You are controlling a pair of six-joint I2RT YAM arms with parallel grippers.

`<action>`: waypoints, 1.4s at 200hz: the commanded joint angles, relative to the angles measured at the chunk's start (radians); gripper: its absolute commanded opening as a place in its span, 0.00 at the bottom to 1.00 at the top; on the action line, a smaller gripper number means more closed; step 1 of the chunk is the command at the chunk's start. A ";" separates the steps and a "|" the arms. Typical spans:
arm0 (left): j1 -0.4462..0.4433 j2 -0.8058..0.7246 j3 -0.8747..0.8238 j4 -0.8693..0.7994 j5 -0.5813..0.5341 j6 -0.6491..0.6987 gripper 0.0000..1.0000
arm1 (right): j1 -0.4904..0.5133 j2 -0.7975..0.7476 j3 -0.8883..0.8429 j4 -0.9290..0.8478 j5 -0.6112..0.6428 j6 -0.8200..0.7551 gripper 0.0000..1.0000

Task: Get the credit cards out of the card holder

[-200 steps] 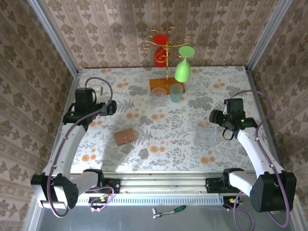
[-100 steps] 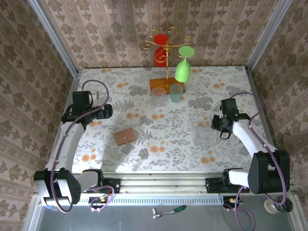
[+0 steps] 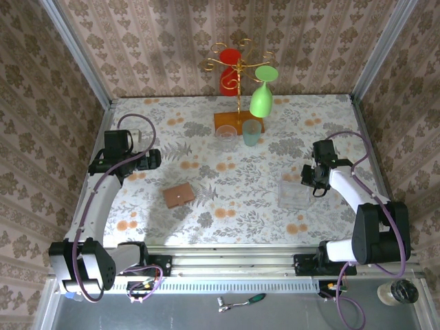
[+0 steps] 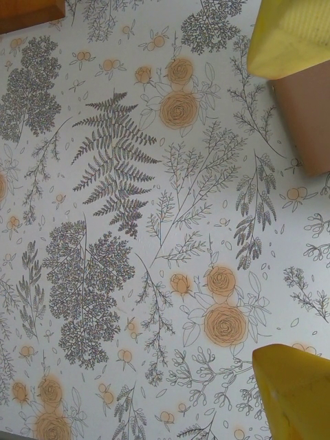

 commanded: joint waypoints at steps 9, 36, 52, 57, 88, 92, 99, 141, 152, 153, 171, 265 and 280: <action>0.005 0.001 -0.005 -0.010 -0.005 0.006 1.00 | 0.000 0.020 0.019 -0.016 0.030 -0.019 0.15; 0.004 0.001 -0.006 -0.010 -0.006 0.006 1.00 | 0.000 0.005 0.016 -0.016 0.032 -0.014 0.11; 0.005 0.000 -0.005 -0.010 -0.005 0.005 1.00 | 0.001 -0.007 0.017 -0.016 0.034 -0.010 0.10; 0.005 -0.002 -0.004 -0.010 -0.005 0.005 1.00 | 0.001 -0.011 0.018 -0.016 0.037 -0.008 0.10; 0.005 -0.004 -0.006 -0.009 0.000 0.004 1.00 | 0.026 -0.017 0.038 -0.029 0.050 0.014 0.07; 0.005 -0.004 -0.006 -0.009 0.000 0.003 1.00 | 0.034 -0.018 0.041 -0.031 0.054 0.019 0.07; 0.005 -0.003 -0.005 -0.009 0.001 0.002 1.00 | 0.048 -0.016 0.047 -0.034 0.059 0.031 0.07; 0.005 -0.003 -0.005 -0.010 0.009 0.001 1.00 | 0.203 0.026 0.149 -0.048 0.111 0.120 0.05; 0.005 0.000 -0.006 -0.012 0.011 0.001 1.00 | 0.254 0.085 0.194 -0.055 0.125 0.143 0.04; 0.005 0.000 -0.006 -0.012 0.012 0.001 1.00 | 0.258 0.088 0.199 -0.055 0.126 0.145 0.04; 0.005 0.005 -0.002 -0.016 0.015 -0.002 1.00 | 0.331 0.160 0.281 -0.058 0.140 0.176 0.03; 0.005 0.010 -0.005 -0.015 0.019 -0.002 1.00 | 0.514 0.503 0.614 -0.085 0.191 0.243 0.03; 0.005 0.012 -0.006 -0.014 0.020 -0.001 1.00 | 0.516 0.529 0.630 -0.085 0.196 0.243 0.03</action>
